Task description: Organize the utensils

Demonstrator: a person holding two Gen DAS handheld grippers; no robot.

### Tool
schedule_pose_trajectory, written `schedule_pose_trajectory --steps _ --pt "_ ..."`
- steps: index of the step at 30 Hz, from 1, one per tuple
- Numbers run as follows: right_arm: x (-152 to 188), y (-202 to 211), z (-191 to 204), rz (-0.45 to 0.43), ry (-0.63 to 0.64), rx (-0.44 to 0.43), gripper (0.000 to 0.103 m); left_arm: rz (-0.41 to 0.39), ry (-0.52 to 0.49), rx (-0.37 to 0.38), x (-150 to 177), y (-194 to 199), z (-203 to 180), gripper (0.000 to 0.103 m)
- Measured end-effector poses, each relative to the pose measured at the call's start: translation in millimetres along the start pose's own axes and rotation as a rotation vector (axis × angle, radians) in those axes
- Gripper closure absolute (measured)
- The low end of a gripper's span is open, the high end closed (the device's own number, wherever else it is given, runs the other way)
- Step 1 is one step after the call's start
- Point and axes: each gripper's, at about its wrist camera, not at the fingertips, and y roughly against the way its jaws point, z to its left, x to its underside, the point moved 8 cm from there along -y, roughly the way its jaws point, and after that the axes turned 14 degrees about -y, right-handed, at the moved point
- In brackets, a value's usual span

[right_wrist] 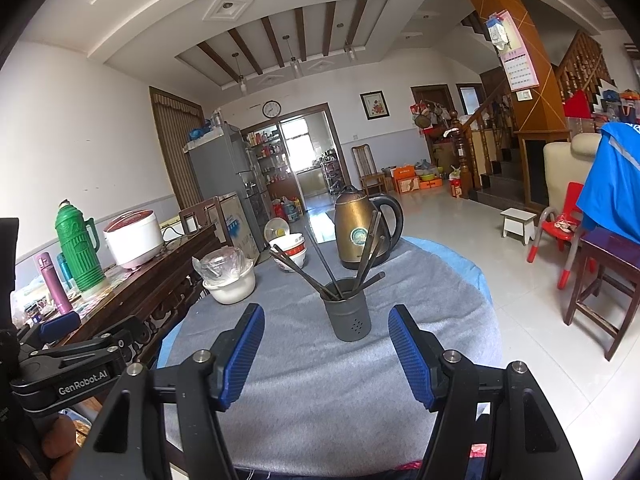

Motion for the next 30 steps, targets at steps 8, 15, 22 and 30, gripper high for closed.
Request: schedule_pose_trajectory --steps 8,15,22,30 --pt "0.4 -0.2 0.2 0.000 -0.001 0.000 0.035 0.001 -0.001 0.002 0.8 -0.6 0.1 0.006" --pt "1.1 -0.4 0.8 0.001 0.000 -0.001 0.035 0.001 0.000 0.002 1.7 -0.6 -0.2 0.006" --pt "0.5 -0.2 0.3 0.001 -0.001 -0.001 0.035 0.002 0.000 0.001 2.5 -0.7 -0.6 0.006" --pt "1.0 -0.2 0.6 0.002 -0.001 -0.001 0.035 0.003 0.001 0.001 3.5 -0.9 -1.1 0.006"
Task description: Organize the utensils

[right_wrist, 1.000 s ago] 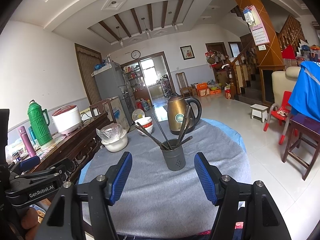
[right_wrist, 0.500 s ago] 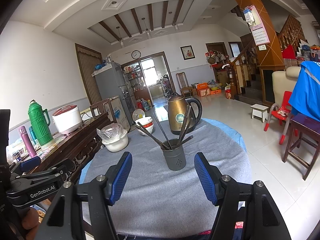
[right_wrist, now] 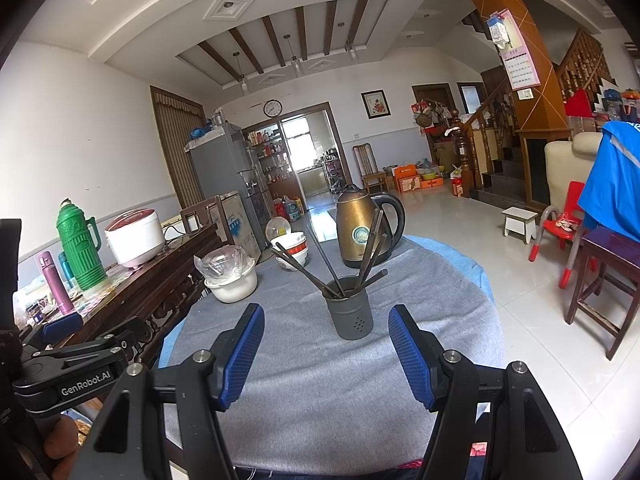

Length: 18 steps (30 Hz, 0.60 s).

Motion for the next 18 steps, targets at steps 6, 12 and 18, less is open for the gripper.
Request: schedule_pose_trajectory --steps 6,12,18 --pt "0.4 -0.1 -0.4 0.001 -0.001 -0.001 0.035 0.001 0.001 0.001 0.9 0.2 0.0 0.006" --pt "0.4 0.1 -0.3 0.001 -0.001 -0.001 0.035 0.002 0.002 -0.005 3.2 0.1 -0.7 0.006" --pt "0.8 0.3 -0.2 0.003 -0.001 -0.001 0.035 0.004 0.002 -0.002 4.6 -0.6 -2.1 0.006"
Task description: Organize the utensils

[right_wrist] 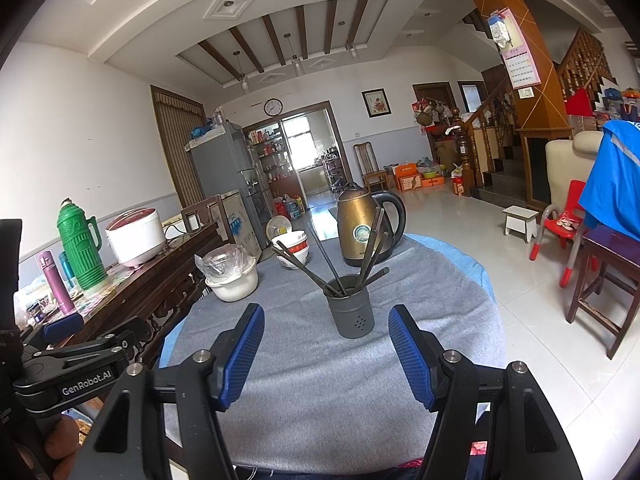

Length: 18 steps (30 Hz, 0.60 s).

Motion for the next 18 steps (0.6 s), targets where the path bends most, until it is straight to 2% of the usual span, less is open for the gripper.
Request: schedule_pose_trajectory --steps 18 --pt "6.5 -2.8 2.3 0.010 -0.001 -0.004 0.035 0.002 0.000 -0.002 0.3 -0.2 -0.9 0.006"
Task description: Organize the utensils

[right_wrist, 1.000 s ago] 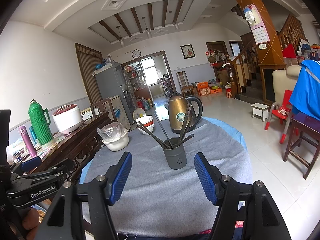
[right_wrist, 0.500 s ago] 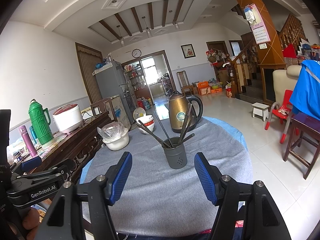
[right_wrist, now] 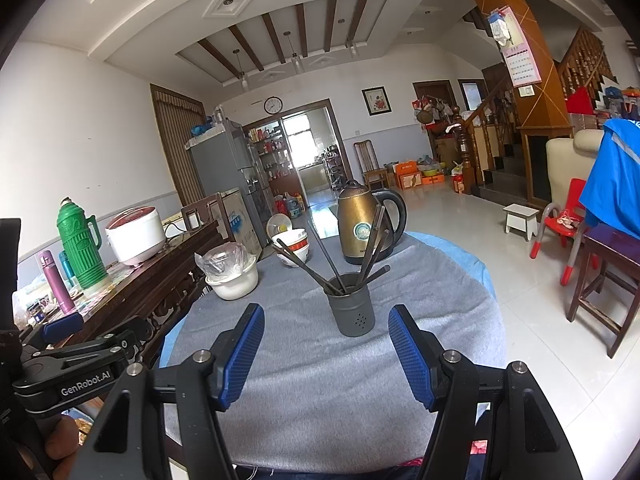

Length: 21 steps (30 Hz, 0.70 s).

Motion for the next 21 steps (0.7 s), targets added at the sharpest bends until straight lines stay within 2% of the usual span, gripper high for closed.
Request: schedule_pose_trajectory --steps 21 --pt "-7.0 2.3 1.2 -0.015 0.001 -0.003 0.035 -0.002 -0.002 0.001 -3.4 1.2 -1.2 0.006"
